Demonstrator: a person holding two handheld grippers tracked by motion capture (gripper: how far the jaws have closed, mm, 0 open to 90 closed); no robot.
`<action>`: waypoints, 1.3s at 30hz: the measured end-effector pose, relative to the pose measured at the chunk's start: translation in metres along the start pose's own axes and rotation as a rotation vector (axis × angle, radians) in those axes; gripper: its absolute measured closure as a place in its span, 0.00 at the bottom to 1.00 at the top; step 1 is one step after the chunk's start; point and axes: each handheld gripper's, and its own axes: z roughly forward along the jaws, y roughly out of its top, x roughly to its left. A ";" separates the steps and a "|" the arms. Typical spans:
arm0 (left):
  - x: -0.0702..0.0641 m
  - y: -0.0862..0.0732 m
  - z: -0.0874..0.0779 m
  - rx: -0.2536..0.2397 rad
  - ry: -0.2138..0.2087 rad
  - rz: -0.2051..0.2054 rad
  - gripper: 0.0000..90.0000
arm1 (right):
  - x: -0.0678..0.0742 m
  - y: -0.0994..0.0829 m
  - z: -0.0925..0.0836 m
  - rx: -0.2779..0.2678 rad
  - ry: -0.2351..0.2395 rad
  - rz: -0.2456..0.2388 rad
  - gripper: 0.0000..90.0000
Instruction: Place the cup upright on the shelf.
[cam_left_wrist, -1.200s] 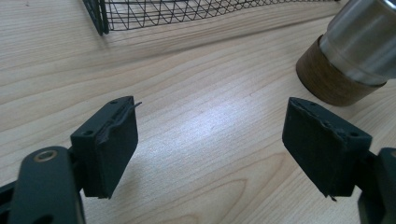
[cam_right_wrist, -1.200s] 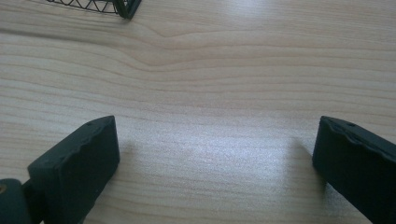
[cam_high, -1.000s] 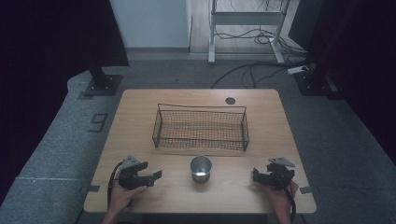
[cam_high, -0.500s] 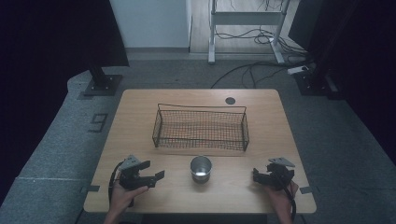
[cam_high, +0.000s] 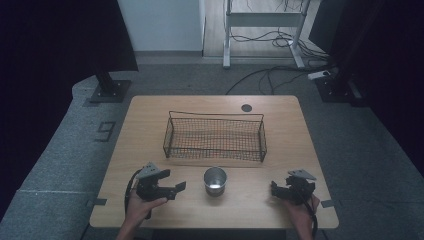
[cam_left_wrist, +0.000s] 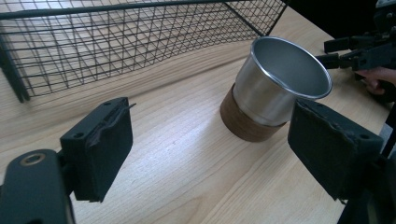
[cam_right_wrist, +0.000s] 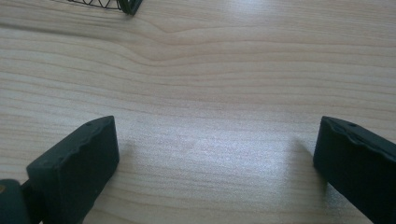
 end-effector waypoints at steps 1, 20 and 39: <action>-0.002 0.002 0.000 -0.007 -0.005 0.000 0.16 | 0.000 0.000 0.000 0.000 0.000 0.000 0.00; -0.023 0.012 0.032 0.039 -0.062 0.025 0.12 | 0.000 0.000 0.000 -0.001 0.000 0.000 0.00; -0.040 0.018 0.058 0.090 -0.101 0.051 0.11 | 0.000 0.000 0.000 0.000 0.000 0.001 0.00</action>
